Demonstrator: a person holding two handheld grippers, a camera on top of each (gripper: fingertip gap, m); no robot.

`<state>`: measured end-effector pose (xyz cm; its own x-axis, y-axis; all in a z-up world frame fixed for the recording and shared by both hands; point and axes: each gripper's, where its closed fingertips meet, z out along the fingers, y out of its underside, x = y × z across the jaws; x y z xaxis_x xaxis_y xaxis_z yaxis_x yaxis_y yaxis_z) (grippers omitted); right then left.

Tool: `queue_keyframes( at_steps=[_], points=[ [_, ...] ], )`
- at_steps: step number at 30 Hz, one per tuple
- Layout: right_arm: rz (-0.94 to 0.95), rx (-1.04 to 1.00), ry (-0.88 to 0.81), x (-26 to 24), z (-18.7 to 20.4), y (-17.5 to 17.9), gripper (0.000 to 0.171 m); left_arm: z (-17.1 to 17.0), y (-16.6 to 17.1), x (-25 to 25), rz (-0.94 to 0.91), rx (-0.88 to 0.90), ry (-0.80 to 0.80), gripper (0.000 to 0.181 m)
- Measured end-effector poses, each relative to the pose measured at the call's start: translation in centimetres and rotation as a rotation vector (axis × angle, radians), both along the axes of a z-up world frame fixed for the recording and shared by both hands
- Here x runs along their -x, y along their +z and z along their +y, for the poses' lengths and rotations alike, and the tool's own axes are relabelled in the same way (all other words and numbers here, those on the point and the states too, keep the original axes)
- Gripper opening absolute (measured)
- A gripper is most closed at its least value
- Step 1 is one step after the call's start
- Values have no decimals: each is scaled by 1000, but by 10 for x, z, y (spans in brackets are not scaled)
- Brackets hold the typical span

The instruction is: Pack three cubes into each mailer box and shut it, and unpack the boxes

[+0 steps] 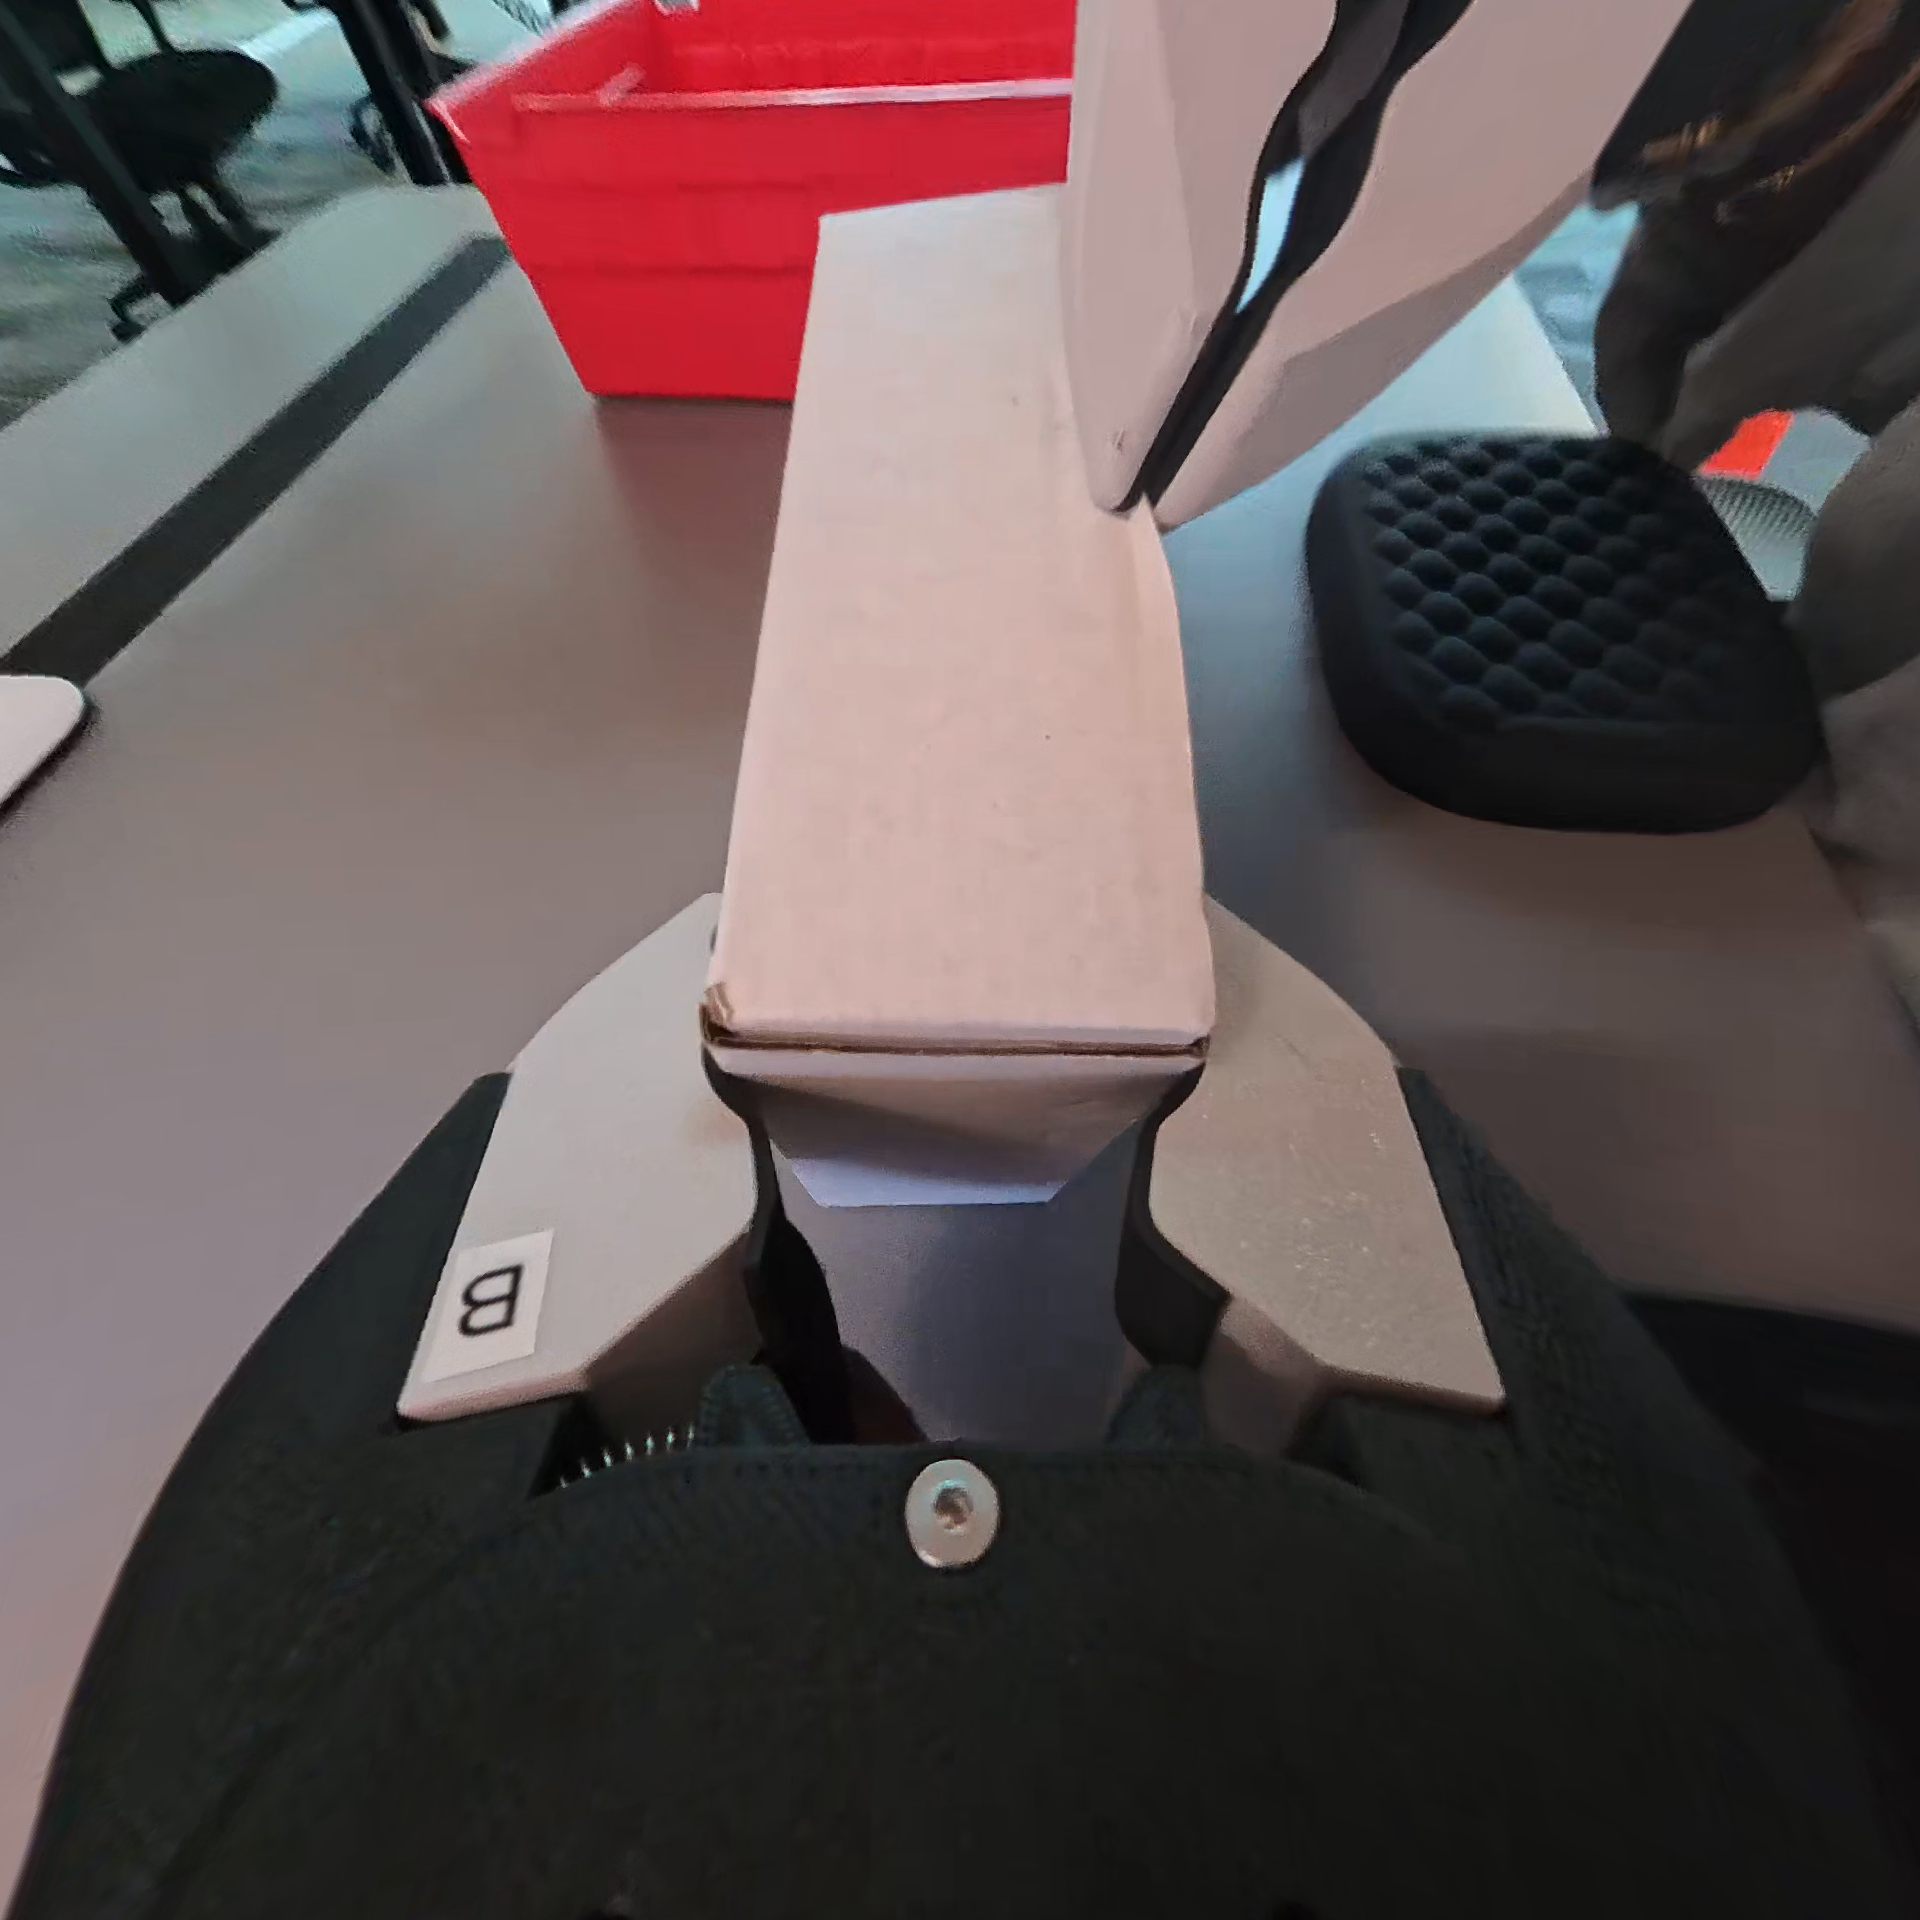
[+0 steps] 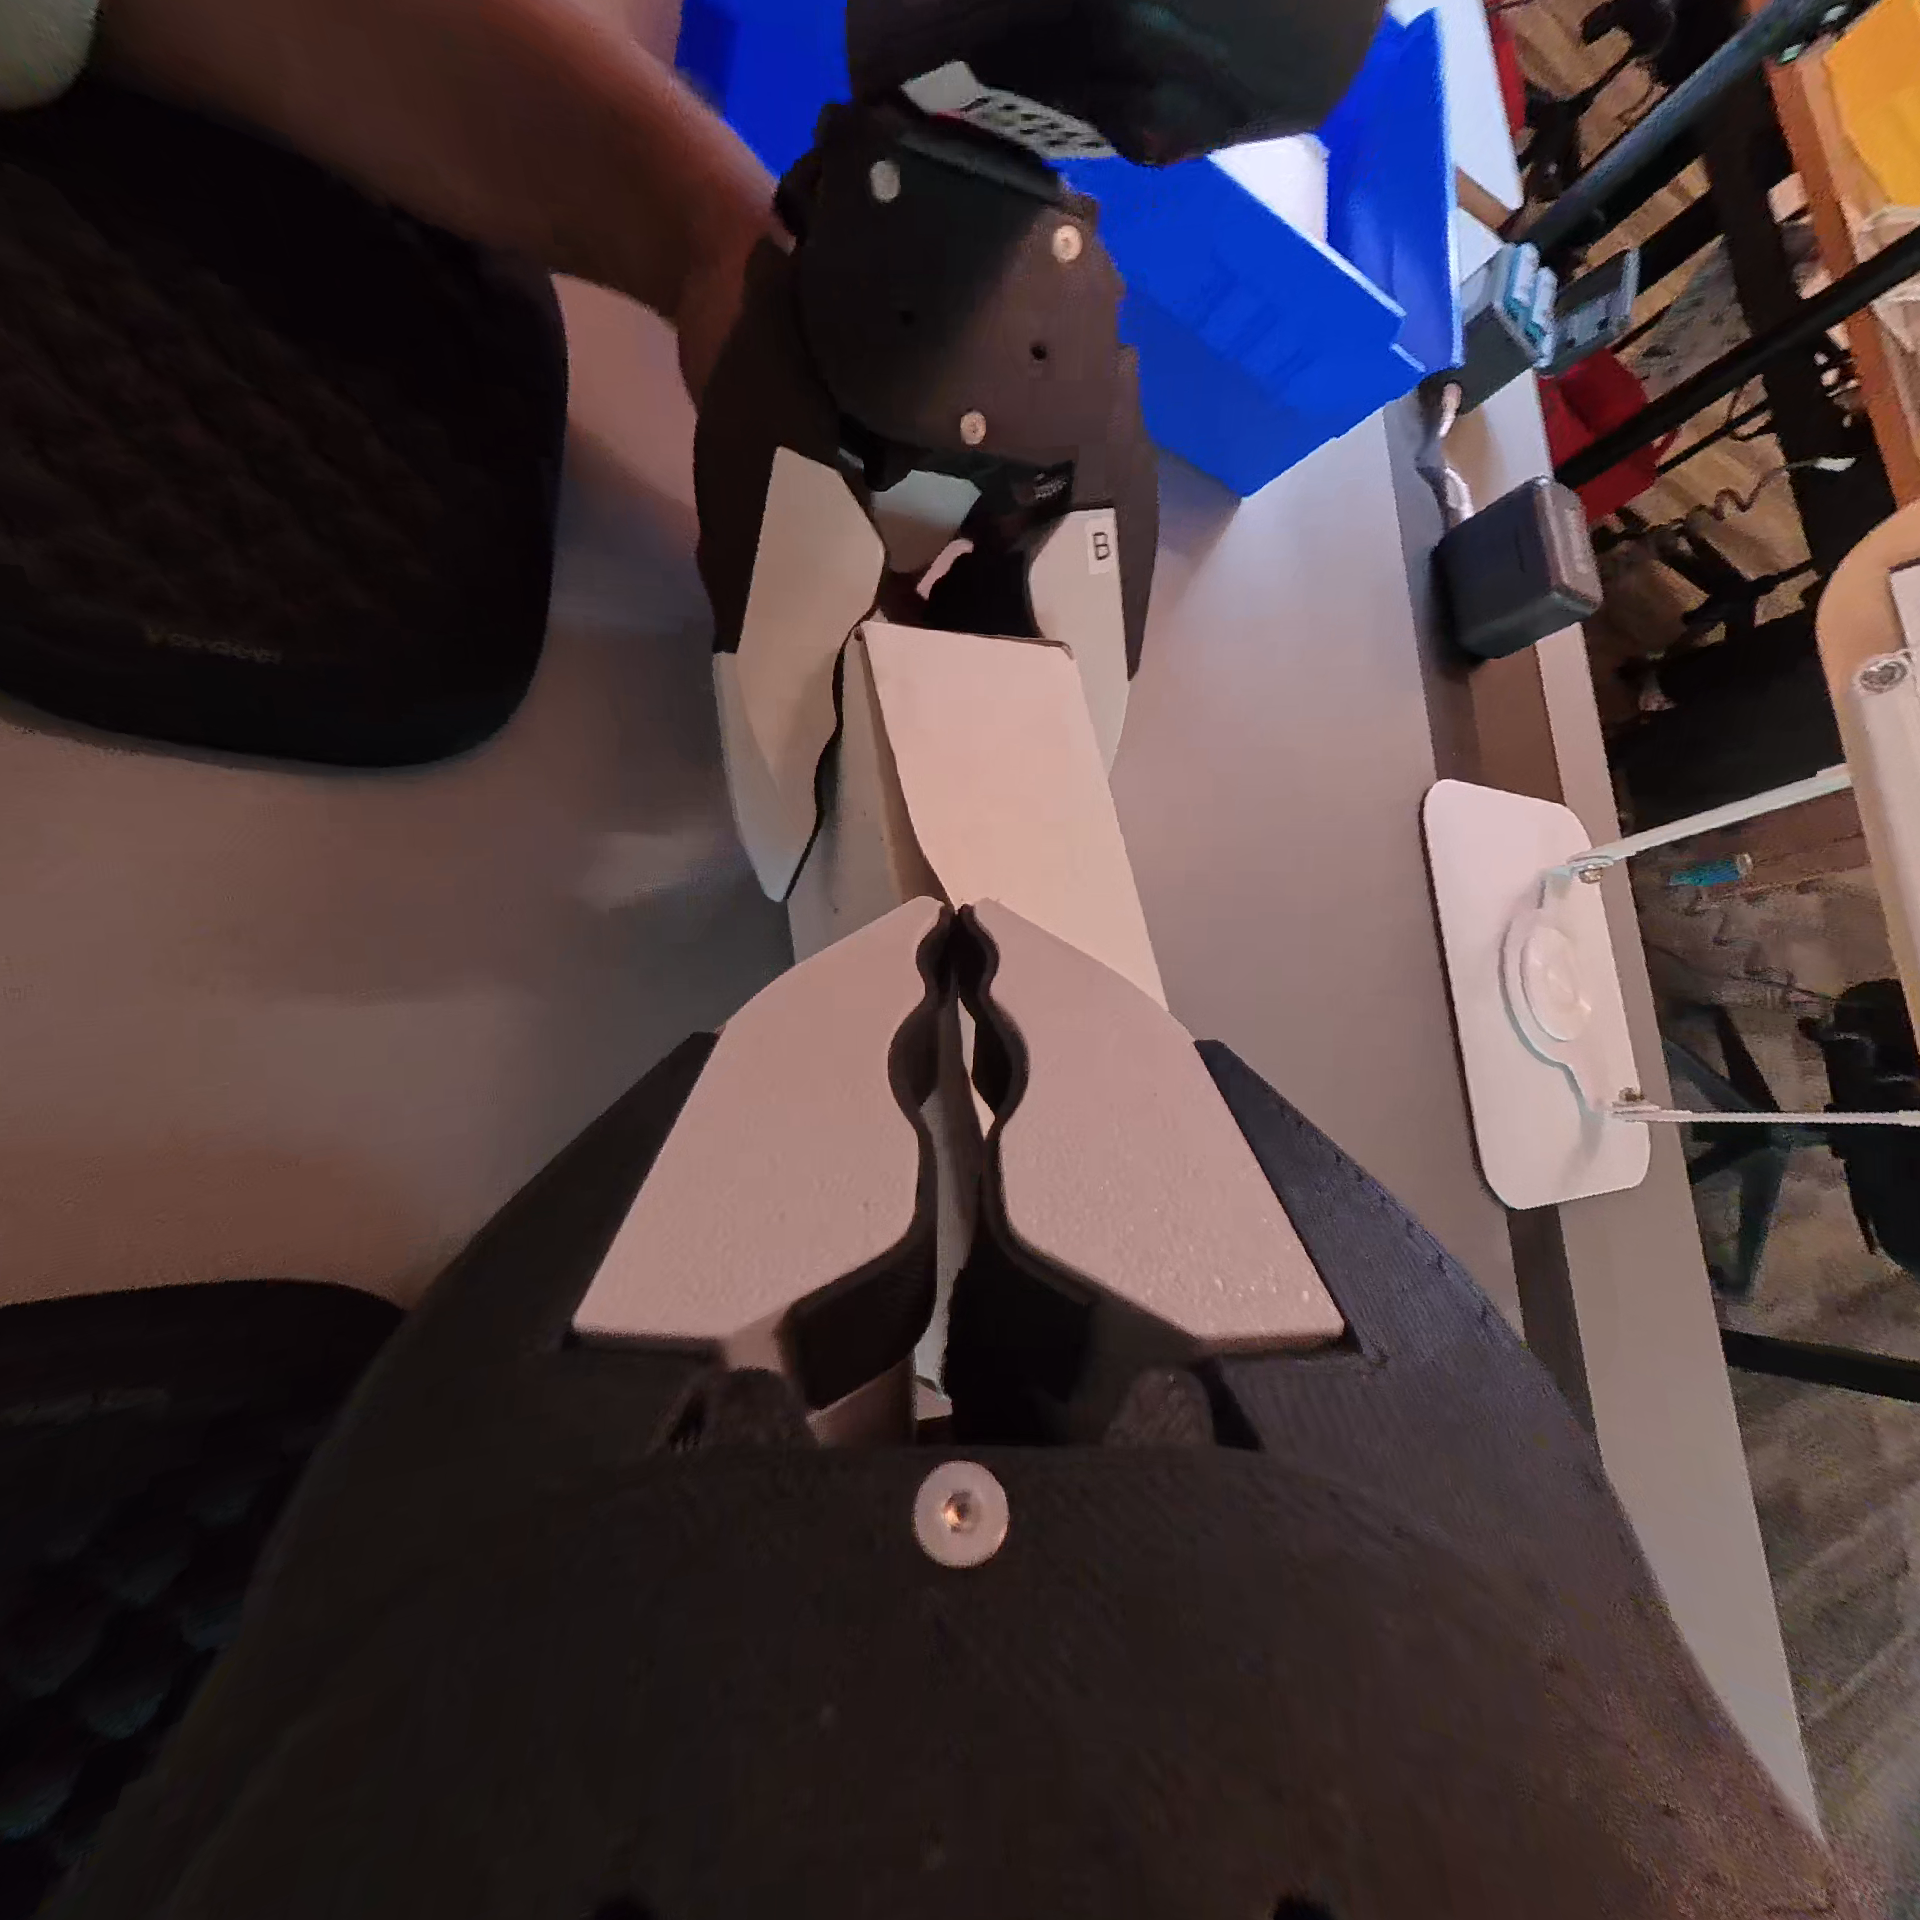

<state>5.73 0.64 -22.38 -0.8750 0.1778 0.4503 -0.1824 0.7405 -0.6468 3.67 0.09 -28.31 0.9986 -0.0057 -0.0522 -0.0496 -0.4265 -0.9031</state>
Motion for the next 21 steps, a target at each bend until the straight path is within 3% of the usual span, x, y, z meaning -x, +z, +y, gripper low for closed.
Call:
queue_keyframes(
  at_steps=[4, 10, 21],
  points=[
    [-32, 114, -41, 0, 2, 8, 0, 4, -2, -3, -90, -58, 44, 95],
    [-80, 181, -61, -5, 4, 1, 0, 3, -10, -4, -47, -58, 22, 82],
    [-109, 168, -86, 4, 6, 5, 0, 3, -17, -2, -71, -10, 33, 81]
  ],
)
